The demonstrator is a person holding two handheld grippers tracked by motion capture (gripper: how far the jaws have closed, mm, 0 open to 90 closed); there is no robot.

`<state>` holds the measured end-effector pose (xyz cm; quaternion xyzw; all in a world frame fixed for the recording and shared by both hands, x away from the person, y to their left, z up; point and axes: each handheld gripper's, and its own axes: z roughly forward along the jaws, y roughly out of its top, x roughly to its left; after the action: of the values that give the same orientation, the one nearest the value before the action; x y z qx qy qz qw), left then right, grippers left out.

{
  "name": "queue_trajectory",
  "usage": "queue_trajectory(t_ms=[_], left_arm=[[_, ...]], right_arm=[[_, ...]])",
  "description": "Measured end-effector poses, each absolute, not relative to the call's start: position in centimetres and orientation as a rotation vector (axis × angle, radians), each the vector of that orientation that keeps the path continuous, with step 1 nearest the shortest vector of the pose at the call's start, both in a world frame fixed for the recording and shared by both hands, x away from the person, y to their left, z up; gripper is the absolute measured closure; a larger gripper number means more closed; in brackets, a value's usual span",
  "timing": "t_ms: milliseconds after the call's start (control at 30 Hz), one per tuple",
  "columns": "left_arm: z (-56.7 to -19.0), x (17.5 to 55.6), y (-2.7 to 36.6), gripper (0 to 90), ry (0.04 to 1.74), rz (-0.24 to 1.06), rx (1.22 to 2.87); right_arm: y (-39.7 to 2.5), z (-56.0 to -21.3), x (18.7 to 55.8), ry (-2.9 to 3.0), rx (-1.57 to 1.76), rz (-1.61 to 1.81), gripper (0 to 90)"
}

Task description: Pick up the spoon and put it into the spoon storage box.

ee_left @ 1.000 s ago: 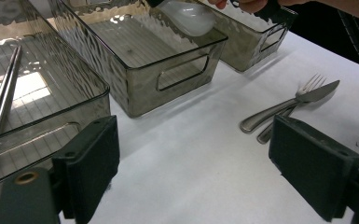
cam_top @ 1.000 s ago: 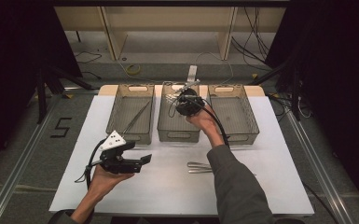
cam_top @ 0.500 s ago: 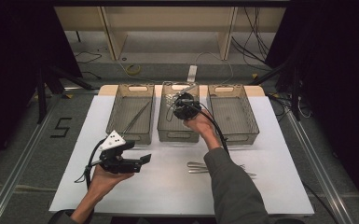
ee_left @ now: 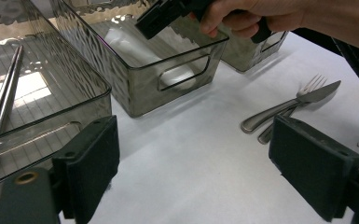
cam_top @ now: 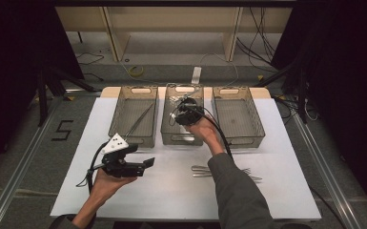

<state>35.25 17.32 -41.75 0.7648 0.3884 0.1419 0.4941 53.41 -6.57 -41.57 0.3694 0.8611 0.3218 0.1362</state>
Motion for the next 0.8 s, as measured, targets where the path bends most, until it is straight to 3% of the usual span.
queue_trajectory(t_ms=[200, 400, 800], left_arm=[[-41.7, 35.3, 17.4, 15.7, 0.943, 0.346, 1.853], [-41.7, 35.3, 17.4, 15.7, 0.941, 0.350, 1.856], [-41.7, 35.2, 17.5, 15.7, 0.942, 0.353, 1.849]], right_arm=[[-6.8, -40.3, 52.3, 2.512, 1.032, 0.991, 53.5], [-7.6, -39.4, 50.1, 2.500, 1.007, 1.067, 43.2], [-10.1, -39.9, 45.9, 2.439, 1.042, 1.116, 36.9]])
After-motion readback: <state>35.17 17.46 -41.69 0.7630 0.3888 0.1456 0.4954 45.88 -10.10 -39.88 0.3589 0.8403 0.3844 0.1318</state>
